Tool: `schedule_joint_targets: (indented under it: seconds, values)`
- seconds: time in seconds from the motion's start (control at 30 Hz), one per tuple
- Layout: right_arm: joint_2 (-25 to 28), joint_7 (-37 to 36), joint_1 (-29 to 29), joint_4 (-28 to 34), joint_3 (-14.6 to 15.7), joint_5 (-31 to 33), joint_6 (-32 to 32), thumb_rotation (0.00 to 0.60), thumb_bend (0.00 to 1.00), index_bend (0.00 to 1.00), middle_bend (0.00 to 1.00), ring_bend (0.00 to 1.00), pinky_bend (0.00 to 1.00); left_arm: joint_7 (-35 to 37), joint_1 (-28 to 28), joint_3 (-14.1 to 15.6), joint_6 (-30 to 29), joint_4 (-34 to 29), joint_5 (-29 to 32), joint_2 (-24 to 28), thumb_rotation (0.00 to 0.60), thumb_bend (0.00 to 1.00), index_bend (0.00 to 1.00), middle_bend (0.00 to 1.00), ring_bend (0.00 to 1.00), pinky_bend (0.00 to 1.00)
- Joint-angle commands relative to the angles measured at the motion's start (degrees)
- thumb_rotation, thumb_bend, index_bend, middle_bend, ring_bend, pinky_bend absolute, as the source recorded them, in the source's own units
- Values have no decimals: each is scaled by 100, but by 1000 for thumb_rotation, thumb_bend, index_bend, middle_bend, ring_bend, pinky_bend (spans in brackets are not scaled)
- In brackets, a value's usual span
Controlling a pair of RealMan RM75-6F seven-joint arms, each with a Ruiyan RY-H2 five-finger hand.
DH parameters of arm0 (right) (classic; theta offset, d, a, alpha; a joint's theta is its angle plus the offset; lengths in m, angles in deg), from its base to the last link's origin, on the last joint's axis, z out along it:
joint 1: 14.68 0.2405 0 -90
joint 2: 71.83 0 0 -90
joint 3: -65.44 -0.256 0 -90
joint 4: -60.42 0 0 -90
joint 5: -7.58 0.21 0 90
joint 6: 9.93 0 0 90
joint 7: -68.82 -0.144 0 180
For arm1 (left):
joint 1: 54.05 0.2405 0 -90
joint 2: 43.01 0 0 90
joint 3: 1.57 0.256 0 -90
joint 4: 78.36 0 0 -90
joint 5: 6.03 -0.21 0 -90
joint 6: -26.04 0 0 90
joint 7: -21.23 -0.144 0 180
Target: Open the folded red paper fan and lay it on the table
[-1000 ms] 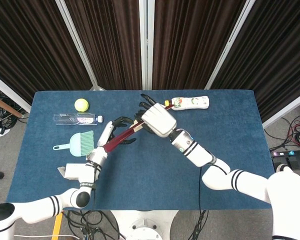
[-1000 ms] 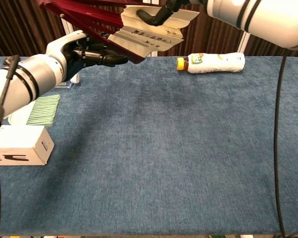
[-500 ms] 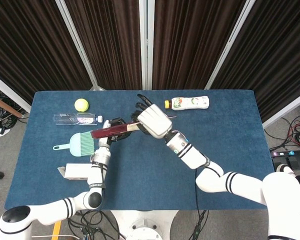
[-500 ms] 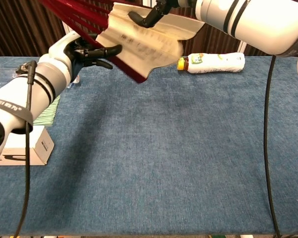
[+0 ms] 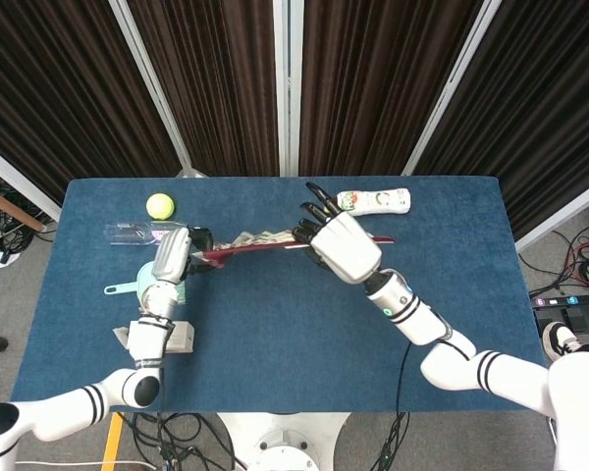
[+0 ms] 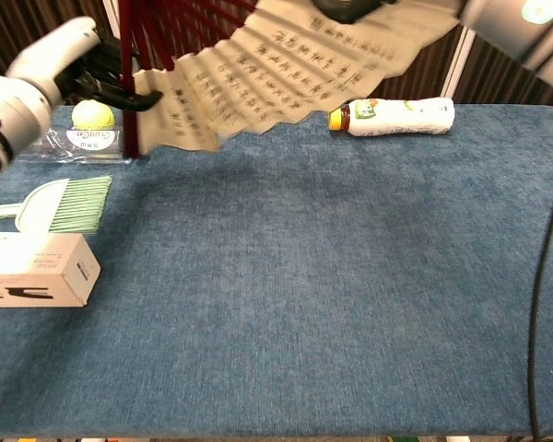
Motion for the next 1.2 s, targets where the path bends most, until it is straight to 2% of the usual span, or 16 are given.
schedule_joint_targets:
  seconds: [0.03, 0.33, 0.57, 0.67, 0.77, 0.83, 0.93, 1.03, 1.1, 1.2]
  values:
    - [221, 326, -223, 71, 187, -299, -275, 600, 693, 706, 565, 269, 66, -948, -14, 264, -324, -106, -398, 383, 600, 375, 726, 718, 588, 520]
    - [633, 1553, -750, 653, 537, -616, -475, 600, 694, 704, 565, 269, 48, -2950, 5, 469, -844, -637, -443, 405, 600, 378, 711, 705, 589, 517]
    - [797, 2198, -1084, 1126, 658, -650, -473, 600, 694, 696, 565, 263, 26, -3985, 9, 590, -1062, -992, -369, 262, 600, 375, 704, 699, 589, 517]
    - [727, 2268, -1239, 1060, 755, -725, -532, 600, 694, 689, 564, 252, 11, -4246, 26, 695, -1158, -1051, -434, 150, 600, 371, 698, 693, 588, 517]
    - [484, 2244, -1370, 659, 825, -797, -609, 600, 694, 671, 559, 236, 0, -4467, -8, 776, -1173, -853, -465, -84, 600, 369, 690, 688, 588, 517]
    - [241, 2185, -1470, 298, 874, -814, -657, 600, 687, 628, 532, 210, 0, -4593, -48, 831, -1214, -578, -546, -297, 600, 366, 680, 685, 588, 517]
    - [-117, 2025, -1597, -194, 908, -751, -662, 600, 649, 511, 458, 148, 0, -4678, -108, 920, -1262, -18, -701, -658, 600, 349, 659, 657, 574, 514]
    - [-515, 1908, -1713, -739, 895, -653, -669, 600, 600, 336, 356, 58, 0, -4693, -151, 961, -1219, 464, -743, -986, 600, 325, 604, 599, 527, 510]
    - [-711, 1760, -1785, -1011, 914, -585, -635, 600, 553, 219, 285, 9, 0, -4741, -164, 967, -1125, 651, -693, -1127, 600, 300, 530, 542, 474, 489]
    - [-921, 1515, -1850, -1266, 921, -388, -373, 600, 395, 55, 171, 0, 0, -4960, -175, 961, -826, 636, -479, -1185, 600, 168, 311, 373, 318, 394]
